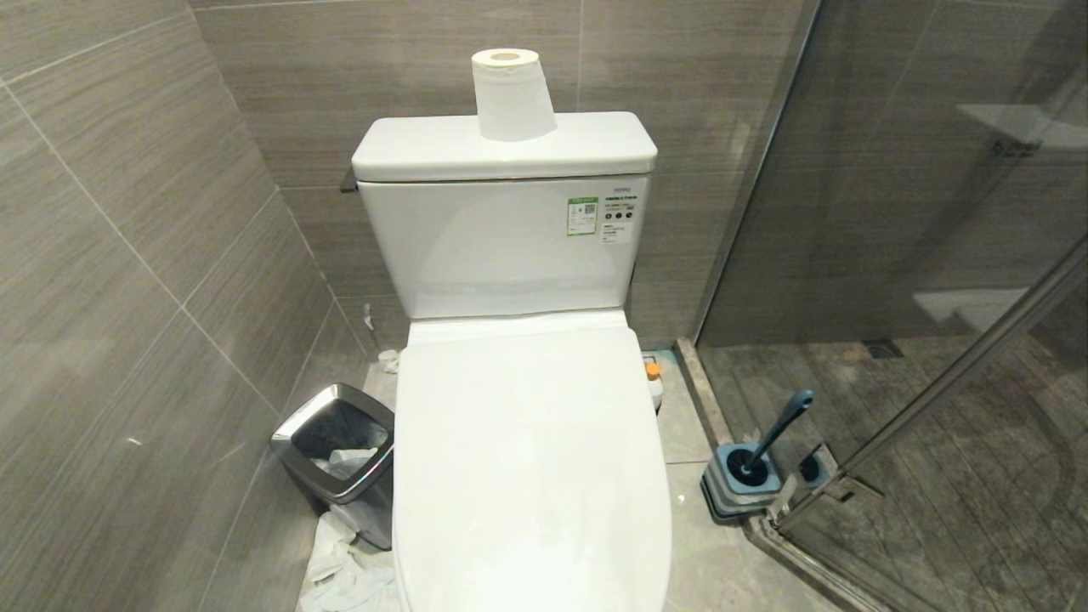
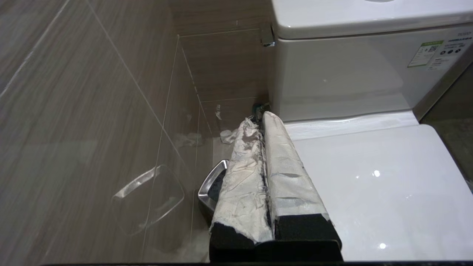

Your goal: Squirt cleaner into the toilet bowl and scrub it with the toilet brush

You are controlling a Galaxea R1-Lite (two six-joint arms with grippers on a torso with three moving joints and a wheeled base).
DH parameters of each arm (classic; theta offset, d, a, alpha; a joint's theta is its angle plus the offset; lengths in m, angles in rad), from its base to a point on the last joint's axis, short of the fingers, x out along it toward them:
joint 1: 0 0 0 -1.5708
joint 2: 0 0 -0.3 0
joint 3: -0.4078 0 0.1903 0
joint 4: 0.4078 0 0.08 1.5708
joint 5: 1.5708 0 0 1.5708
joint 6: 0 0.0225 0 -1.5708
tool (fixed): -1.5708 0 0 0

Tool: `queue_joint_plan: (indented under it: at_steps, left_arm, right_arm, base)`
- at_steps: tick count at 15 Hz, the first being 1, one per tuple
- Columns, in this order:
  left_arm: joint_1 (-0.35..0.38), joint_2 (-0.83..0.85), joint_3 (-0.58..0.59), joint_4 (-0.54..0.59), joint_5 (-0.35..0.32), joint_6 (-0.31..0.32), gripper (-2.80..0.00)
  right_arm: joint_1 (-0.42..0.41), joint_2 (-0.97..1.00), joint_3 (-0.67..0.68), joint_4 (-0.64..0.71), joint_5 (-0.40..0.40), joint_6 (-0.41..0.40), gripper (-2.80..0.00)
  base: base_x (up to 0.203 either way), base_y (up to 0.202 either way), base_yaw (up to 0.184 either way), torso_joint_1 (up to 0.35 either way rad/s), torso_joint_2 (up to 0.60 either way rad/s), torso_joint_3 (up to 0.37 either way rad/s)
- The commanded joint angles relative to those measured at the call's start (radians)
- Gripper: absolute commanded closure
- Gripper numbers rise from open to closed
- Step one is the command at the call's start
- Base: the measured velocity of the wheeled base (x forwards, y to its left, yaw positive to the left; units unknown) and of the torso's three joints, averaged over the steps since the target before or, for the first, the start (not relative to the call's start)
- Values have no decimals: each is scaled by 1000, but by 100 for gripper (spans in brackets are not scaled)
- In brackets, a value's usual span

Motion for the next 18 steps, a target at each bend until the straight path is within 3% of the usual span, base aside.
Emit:
queue_joint_plan:
  at_steps: [1,6,10,14,16,18]
  left_arm:
    - [0,-121,-17,104,2,-1,0]
    - [-25,-359,-15,256,-13,-11,0]
    - [-61,-564,72,364,-25,-6,0]
    - [-18,-647,165,413,-26,5,0]
    - [50,-684,210,413,-79,2,0]
    - [58,-741,311,411,-100,7,0]
  right_arm:
    - [0,2,0,0,1,0,0]
    - [0,2,0,0,1,0,0]
    - [0,2,0,0,1,0,0]
    - [0,2,0,0,1,0,0]
    - [0,2,0,0,1,0,0]
    - [0,2,0,0,1,0,0]
  base:
    - [0,0,0,0,0,0]
    - [0,0,0,0,0,0]
    - [0,0,0,0,0,0]
    - [0,0,0,0,0,0]
    - [0,0,0,0,0,0]
    - [0,0,0,0,0,0]
